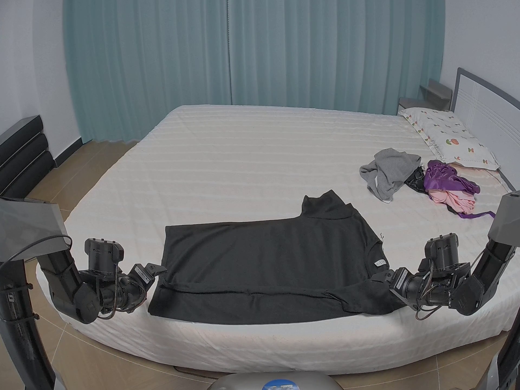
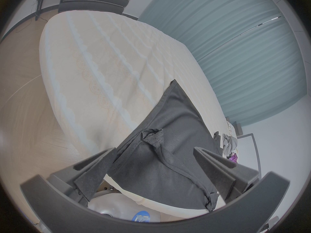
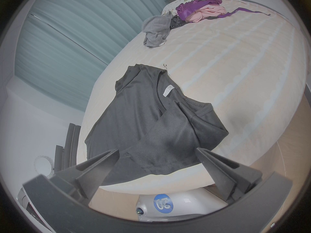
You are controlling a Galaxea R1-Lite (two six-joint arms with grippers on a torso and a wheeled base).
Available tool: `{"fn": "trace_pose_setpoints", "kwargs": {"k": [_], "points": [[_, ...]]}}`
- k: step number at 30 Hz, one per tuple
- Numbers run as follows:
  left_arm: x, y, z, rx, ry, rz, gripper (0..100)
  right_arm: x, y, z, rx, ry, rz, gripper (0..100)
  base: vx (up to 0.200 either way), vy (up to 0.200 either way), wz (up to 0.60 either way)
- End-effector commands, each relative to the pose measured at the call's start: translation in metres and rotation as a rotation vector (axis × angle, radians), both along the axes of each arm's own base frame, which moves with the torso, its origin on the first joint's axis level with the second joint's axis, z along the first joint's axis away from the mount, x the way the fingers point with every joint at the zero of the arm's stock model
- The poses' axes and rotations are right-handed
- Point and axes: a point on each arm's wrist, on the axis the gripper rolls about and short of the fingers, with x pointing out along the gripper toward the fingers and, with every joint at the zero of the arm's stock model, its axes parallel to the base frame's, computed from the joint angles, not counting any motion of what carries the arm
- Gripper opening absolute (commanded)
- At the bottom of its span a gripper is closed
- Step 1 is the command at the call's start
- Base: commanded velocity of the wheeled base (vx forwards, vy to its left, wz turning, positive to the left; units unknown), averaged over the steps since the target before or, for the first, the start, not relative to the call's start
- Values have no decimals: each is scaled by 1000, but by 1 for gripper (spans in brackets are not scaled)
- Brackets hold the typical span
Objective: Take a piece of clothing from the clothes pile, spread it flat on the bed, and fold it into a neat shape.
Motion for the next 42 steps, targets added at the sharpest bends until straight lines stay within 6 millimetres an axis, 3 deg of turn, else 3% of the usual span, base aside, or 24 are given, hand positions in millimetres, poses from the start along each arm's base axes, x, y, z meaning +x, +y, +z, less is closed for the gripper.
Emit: {"fn": "trace_pose_setpoints", "kwargs": {"k": [1,13,30,31,42], "points": [[-1,-1,1,0,0,-5,100,1,-2,4,13,-15,0,100,200,0,0],[-5,-19,-1,31,7,-93,100,3,-3,0,24,-3,22,100,33,0,0],[20,-25,-10,100,27,-62,100,3,-3,-2,18,0,28,100,0,0,0],[22,-25,-10,102,25,-59,0,4,-5,-3,13,3,28,100,0,0,0],[21,-17,-8,109,38,-27,0,21,-20,-16,7,-67,98,100,0,0,0]]}}
